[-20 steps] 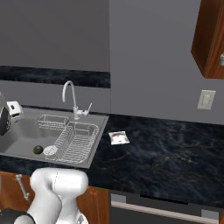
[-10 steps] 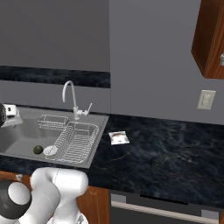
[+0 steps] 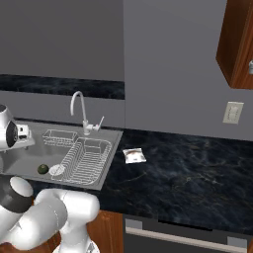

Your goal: Turn on the sink faucet. Then move the squash from the counter to the sink. Turn off the sink. Move the vegetable from the sink to the pot next to the stove. Finally move the pot to the front left burner.

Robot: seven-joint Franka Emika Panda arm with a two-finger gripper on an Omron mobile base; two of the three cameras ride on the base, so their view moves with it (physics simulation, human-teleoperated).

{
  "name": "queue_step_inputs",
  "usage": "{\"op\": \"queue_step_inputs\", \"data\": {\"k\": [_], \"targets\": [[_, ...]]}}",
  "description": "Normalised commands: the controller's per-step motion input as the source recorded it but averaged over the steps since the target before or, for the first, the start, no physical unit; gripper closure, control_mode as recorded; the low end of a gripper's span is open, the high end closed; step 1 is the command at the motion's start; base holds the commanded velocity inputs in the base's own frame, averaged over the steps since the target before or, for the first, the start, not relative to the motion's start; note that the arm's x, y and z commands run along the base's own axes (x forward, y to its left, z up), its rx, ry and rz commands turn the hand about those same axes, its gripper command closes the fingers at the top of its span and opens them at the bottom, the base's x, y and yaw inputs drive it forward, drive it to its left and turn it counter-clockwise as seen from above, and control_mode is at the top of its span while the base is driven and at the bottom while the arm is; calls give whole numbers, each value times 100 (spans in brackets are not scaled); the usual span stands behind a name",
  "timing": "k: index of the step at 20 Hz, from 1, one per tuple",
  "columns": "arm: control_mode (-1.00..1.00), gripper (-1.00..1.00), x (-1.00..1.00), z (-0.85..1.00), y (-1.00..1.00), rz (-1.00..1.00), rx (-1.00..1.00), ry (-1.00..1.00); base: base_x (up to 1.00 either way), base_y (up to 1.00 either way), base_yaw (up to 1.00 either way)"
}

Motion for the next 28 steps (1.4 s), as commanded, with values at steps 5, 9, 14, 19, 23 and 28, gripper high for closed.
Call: {"op": "queue_step_inputs", "data": {"k": [5, 9, 14, 19, 23, 28], "targets": [[-100, -100, 42, -59, 1, -8, -1, 6, 0, 0, 0], [-100, -100, 45, -54, 9, -14, 0, 9, 0, 0, 0], [-100, -100, 32, -48, 5, -9, -2, 9, 0, 0, 0], [-100, -100, 20, -42, 1, 0, -7, 5, 0, 0, 0], [-100, -100, 25, -33, 9, -3, -5, 1, 0, 0, 0], [-100, -100, 17, -25, 9, -3, -2, 1, 0, 0, 0]]}}
